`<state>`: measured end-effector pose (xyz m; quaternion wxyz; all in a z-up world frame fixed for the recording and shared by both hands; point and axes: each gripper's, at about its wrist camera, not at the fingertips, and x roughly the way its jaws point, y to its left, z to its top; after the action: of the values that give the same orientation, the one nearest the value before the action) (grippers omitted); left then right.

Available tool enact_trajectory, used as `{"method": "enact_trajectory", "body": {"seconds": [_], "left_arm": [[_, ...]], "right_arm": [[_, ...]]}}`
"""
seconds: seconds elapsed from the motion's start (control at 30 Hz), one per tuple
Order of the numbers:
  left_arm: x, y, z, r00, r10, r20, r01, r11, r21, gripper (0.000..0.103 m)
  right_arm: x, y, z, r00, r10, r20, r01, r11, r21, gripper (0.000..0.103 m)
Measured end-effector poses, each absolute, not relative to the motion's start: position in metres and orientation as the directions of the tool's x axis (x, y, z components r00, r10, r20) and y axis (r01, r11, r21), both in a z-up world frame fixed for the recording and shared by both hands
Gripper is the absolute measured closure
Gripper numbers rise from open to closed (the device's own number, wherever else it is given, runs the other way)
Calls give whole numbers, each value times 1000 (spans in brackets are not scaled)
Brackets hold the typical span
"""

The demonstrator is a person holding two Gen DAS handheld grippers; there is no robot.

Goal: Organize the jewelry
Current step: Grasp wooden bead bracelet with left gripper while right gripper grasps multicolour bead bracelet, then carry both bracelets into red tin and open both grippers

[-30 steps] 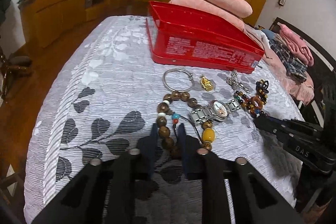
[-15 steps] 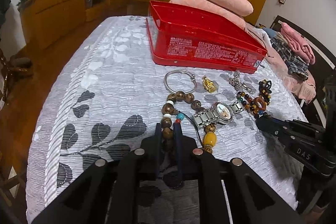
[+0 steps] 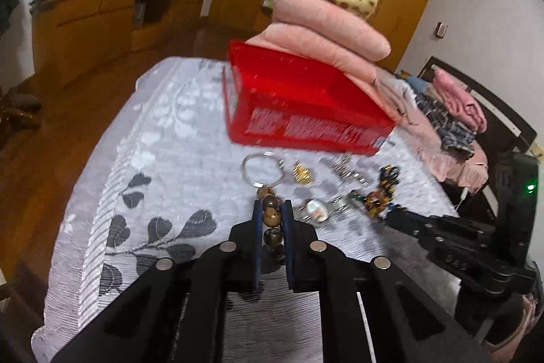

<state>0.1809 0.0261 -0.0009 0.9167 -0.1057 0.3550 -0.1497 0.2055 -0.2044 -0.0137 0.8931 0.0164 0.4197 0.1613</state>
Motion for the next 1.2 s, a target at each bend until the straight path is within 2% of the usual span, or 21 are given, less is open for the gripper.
{"method": "enact_trajectory", "body": {"seconds": [0.6, 0.97, 1.2], "left_arm": [[186, 18, 50, 764, -403, -504, 267, 908, -322, 92], [215, 4, 47, 750, -403, -525, 266, 910, -318, 92], [224, -4, 58, 754, -421, -504, 292, 903, -316, 92]], "right_arm": [[215, -205, 17, 638, 315, -702, -288, 944, 162, 96], [234, -208, 32, 660, 312, -683, -283, 946, 159, 96], [245, -208, 49, 683, 315, -659, -296, 944, 144, 96]]}}
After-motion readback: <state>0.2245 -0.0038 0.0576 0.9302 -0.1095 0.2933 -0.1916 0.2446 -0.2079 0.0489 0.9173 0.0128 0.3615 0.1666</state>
